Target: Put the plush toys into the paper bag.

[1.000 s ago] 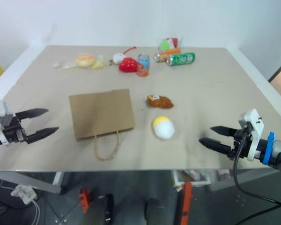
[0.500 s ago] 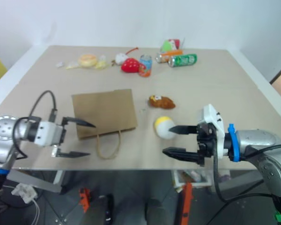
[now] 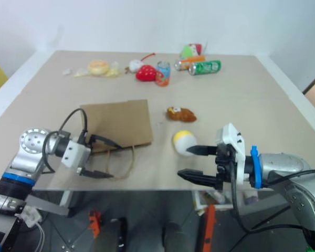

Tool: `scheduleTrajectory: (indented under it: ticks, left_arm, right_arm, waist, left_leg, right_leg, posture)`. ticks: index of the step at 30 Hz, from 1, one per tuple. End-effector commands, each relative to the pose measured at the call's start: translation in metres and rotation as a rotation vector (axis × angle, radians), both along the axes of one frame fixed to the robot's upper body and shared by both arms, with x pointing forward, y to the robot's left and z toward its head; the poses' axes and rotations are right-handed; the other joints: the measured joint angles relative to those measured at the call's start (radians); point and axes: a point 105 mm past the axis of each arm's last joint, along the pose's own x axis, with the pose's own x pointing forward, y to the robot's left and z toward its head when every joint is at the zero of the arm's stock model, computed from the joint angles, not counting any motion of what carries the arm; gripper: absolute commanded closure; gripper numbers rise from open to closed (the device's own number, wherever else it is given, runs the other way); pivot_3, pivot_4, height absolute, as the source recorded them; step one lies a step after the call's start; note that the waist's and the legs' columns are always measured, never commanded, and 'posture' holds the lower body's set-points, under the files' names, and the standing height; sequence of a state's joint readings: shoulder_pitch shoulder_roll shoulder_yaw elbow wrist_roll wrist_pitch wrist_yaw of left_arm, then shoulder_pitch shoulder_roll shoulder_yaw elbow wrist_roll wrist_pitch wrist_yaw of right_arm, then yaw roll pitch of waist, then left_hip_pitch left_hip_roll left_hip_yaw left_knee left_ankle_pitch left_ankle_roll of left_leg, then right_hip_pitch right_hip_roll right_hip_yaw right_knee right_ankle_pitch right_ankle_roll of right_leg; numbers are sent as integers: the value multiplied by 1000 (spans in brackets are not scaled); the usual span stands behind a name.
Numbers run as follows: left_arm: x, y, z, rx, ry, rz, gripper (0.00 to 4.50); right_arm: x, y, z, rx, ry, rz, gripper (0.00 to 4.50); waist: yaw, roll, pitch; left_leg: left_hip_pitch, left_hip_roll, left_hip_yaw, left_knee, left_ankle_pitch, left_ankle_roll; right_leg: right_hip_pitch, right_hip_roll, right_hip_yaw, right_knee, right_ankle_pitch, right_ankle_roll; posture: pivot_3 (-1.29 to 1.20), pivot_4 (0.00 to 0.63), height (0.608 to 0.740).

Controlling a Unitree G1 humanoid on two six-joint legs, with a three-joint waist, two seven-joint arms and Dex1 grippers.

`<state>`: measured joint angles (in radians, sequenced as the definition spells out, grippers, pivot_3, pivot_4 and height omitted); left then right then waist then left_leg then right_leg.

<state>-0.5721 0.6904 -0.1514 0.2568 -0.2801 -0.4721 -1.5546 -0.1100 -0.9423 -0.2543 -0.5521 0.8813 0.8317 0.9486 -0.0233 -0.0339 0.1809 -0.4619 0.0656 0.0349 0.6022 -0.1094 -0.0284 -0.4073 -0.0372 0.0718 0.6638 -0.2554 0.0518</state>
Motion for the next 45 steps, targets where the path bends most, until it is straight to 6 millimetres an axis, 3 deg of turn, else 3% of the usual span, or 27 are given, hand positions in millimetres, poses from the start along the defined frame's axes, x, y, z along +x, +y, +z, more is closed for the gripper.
scheduleTrajectory:
  ticks: [1,5,16,35,40,45]
  left_arm:
    - [2,2,34,-104,-23,8,0]
    - [-2,1,38,-136,26,1,0]
    - [1,21,16,22,3,24,0]
    - [13,-10,-7,56,8,-31,0]
    - [13,-8,-6,42,56,-25,2228]
    - [14,-16,6,-35,82,-27,4084]
  right_arm:
    - [-5,1,10,15,-50,3,54]
    - [-4,1,8,12,-45,-4,54]
    - [-2,1,8,21,-49,-10,54]
    - [-2,-3,11,15,-76,-51,54]
    - [-3,-3,10,14,-76,-58,0]
    - [-2,-3,10,15,-77,-62,0]
  waist:
    - [0,0,0]
    - [-1,0,0]
    - [0,0,0]
    - [0,0,0]
    - [0,0,0]
    - [0,0,0]
  left_leg:
    - [0,0,0,0,0,0]
    - [0,0,0,0,0,0]
    - [0,0,0,0,0,1]
    - [0,0,0,0,0,1]
    - [0,0,-1,0,0,1]
    - [0,0,-1,1,0,1]
  right_leg:
    - [0,0,0,0,0,0]
    - [0,0,0,0,1,0]
    - [0,0,0,0,1,0]
    - [0,0,0,0,0,0]
    - [0,1,0,0,0,0]
    - [0,1,0,0,1,0]
  posture:
    - [0,150,740]
    - [0,150,740]
    - [0,150,740]
    - [0,150,740]
    - [0,150,740]
    - [0,150,740]
